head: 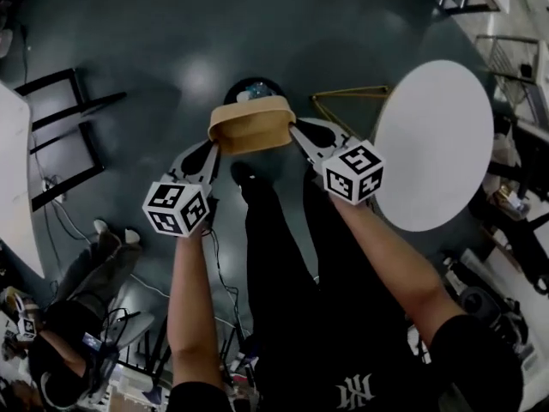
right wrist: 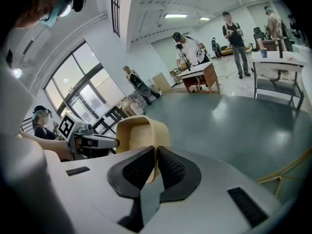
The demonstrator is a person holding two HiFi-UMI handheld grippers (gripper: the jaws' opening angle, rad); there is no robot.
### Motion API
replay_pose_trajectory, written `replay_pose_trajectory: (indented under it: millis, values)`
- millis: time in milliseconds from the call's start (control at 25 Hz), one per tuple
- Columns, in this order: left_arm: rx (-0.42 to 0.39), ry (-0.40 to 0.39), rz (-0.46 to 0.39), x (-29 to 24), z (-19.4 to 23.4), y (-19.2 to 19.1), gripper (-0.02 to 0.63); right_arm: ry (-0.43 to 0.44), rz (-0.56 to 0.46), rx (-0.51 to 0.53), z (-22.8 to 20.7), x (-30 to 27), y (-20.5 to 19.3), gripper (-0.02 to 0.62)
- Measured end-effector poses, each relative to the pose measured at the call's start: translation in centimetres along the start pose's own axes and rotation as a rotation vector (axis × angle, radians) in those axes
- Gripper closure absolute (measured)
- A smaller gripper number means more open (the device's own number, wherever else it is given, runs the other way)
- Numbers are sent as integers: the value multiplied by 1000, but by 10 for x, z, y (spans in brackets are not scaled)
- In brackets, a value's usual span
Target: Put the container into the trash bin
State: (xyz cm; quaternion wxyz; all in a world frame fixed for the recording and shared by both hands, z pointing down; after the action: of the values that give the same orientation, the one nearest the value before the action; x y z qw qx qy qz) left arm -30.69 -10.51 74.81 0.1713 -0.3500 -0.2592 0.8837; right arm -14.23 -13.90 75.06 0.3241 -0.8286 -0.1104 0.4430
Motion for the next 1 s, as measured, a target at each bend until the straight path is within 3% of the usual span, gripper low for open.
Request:
replay_pose_trajectory:
  millis: [440, 680, 1000]
  values:
    - [143, 27, 19, -68, 78, -89, 592, -104, 92, 25, -53, -88, -89, 546]
    - [181, 16, 48, -99, 105, -130, 592, -125, 132, 42, -77, -118, -129, 548]
    - [182, 18, 102, -131, 136, -156, 592, -152, 186, 50, -101, -150, -171, 546]
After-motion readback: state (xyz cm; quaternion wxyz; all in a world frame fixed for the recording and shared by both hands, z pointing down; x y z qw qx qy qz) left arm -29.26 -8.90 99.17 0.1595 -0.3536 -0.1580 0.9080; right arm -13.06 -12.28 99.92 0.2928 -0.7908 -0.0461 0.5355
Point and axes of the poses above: the fingertips, and each gripper's own axes: x backward along the fingers, z to its left, y out of its top, the point moved 1 cm from there along x, backward along the fingers, and after that the axes turned 12 degrees about -y, right-handed, at the moved point
